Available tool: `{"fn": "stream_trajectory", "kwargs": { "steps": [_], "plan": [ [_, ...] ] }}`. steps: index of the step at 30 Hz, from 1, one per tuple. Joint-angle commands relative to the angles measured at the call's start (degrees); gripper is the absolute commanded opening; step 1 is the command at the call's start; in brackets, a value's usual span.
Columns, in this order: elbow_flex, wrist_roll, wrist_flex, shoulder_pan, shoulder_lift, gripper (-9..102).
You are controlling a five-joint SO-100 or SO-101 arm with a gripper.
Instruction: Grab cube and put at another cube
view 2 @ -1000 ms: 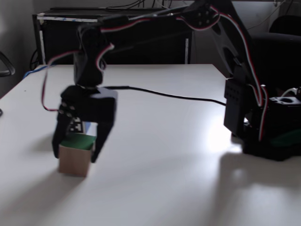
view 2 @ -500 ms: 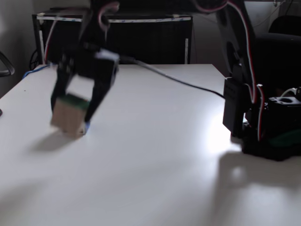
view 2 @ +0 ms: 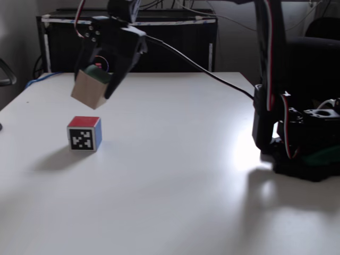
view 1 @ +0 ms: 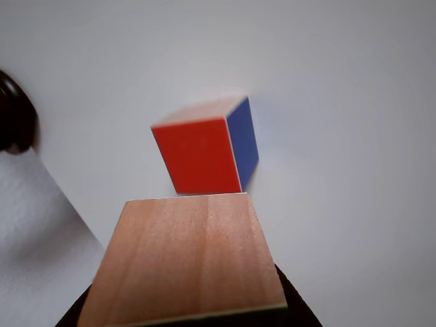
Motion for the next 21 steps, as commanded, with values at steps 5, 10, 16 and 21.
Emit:
{"fn": "stream_trajectory", "kwargs": {
  "steps": [5,10,16,21],
  "plan": [
    [-6.3,-1.5,0.3,1.8,-1.9,13],
    [-7.8,-1.4,0.3,1.3,-4.2,13],
    [-8.5,-1.3,0.3,0.6,-7.0,13],
    [-10.8,-1.1,0.3,0.6,-9.5,13]
  ]
}}
